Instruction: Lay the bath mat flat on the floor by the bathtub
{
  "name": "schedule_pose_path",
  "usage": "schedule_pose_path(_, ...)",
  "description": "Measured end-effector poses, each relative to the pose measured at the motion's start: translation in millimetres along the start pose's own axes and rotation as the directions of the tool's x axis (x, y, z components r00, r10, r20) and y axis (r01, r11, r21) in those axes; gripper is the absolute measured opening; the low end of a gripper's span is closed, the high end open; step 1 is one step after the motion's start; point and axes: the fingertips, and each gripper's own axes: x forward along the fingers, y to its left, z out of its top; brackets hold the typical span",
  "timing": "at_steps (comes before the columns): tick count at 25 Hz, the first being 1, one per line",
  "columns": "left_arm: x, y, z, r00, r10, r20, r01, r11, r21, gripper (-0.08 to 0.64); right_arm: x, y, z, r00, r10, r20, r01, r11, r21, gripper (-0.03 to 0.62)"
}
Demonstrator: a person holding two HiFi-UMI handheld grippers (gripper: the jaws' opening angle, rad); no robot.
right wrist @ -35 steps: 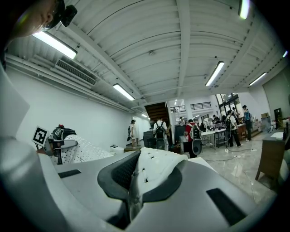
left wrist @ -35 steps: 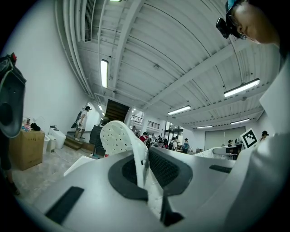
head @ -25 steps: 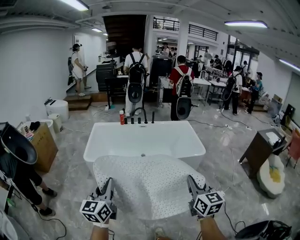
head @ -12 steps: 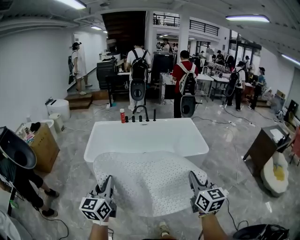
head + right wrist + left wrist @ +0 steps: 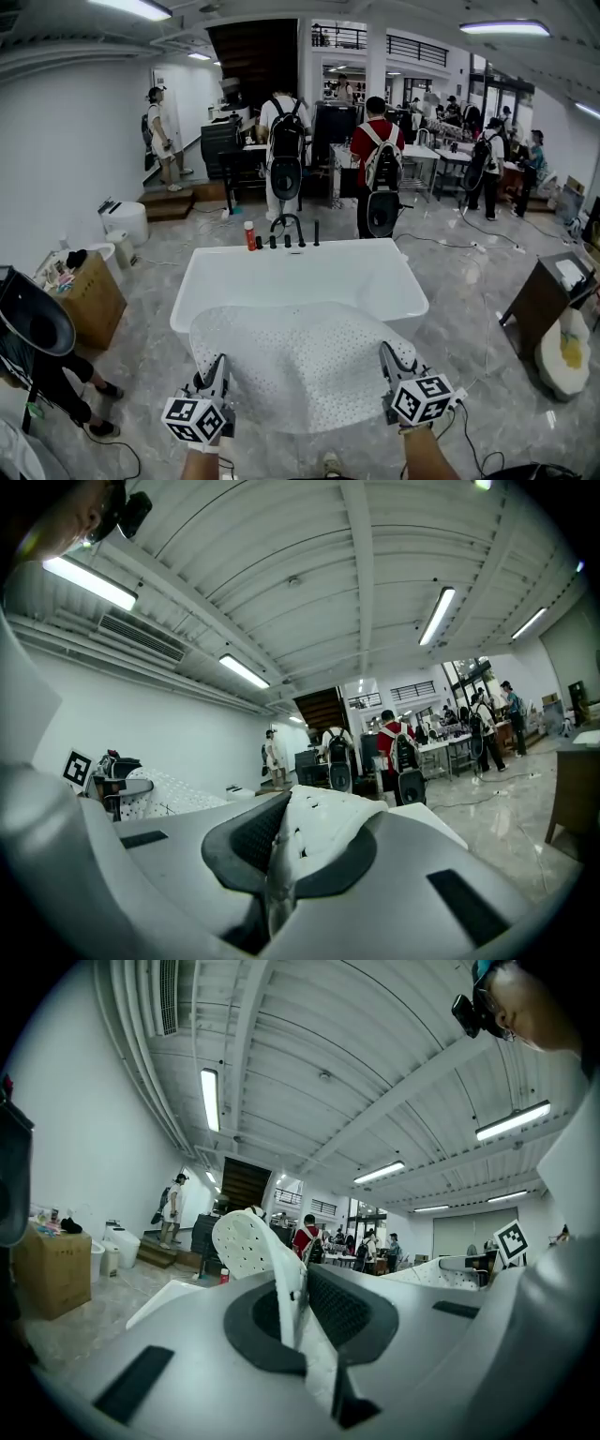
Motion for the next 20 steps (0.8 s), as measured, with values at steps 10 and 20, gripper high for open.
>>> schedule_pose_path(10,50,4,-17,0.999,0.039,-0.026,-0.039,0.999,-0.004,0.025,55,-40,-14,0.999,0.031,-0.036,-0.03,0.999,0.021,0.032)
schedule_pose_path(20,88,17,-34,0.994,0.084,-0.063,-0.084,0.996,0.01,0.025,105,-72,-36,0.995,0.06,-0.075,-0.057,0.998,0.041,0.032)
